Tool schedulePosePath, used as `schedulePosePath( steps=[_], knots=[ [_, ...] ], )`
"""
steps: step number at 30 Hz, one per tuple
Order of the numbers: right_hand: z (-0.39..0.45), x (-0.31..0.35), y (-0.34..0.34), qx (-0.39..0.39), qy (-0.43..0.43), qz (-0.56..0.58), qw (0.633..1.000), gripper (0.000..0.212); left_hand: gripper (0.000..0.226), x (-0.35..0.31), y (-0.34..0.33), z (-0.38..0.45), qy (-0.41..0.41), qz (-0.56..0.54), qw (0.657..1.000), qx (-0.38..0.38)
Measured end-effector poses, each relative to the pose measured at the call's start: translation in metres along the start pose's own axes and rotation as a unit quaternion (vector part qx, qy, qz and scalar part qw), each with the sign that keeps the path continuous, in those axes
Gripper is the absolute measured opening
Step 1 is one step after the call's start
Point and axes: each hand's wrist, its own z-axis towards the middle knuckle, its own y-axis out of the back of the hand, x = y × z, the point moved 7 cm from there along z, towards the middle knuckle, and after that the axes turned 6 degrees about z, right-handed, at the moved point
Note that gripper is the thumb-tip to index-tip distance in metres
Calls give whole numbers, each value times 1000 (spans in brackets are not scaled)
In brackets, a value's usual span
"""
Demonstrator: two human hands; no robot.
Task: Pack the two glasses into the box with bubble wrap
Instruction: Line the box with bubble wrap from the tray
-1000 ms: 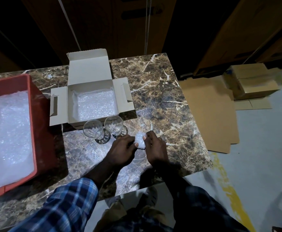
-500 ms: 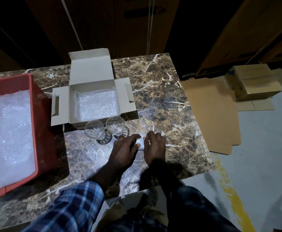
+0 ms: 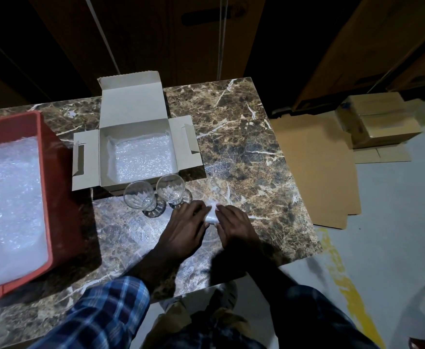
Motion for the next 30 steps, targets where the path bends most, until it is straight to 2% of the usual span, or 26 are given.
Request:
schedulePosePath(
  steps=[4, 6, 9, 12, 14, 19, 21, 24, 27, 30],
  knots=[
    [4, -13, -2, -2, -93, 75, 993, 32, 22, 2, 3, 8, 33, -51, 998, -26],
    [9, -18, 0, 7, -148, 97, 984, 24, 8, 4, 5, 12, 63, -86, 994, -40],
    [14, -20, 2, 28, -198, 112, 973, 21, 11, 5, 3, 15, 116, -109, 986, -52],
    [13, -24, -1, 56, -253, 137, 956, 39, 17, 2, -1, 14, 159, -114, 979, -64],
    [13, -29, -3, 63, -279, 153, 946, 42, 19, 0, -1, 13, 208, -131, 966, -76],
    [20, -37, -4, 39, -328, 218, 918, 11, 22, 2, -1, 13, 316, -164, 932, -66],
    [23, -35, -1, 44, -339, 232, 911, 13, 14, 6, 0, 16, 337, -187, 921, -65],
    [29, -33, -2, 90, -335, 222, 911, 40, 22, 8, -2, 20, 326, -167, 930, -44],
    [33, -32, -6, 164, -314, 163, 921, 33, 25, 4, -2, 22, 273, -122, 954, -30],
    [34, -33, -5, 184, -308, 162, 919, 26, 23, 3, -2, 21, 242, -118, 962, -30]
  ],
)
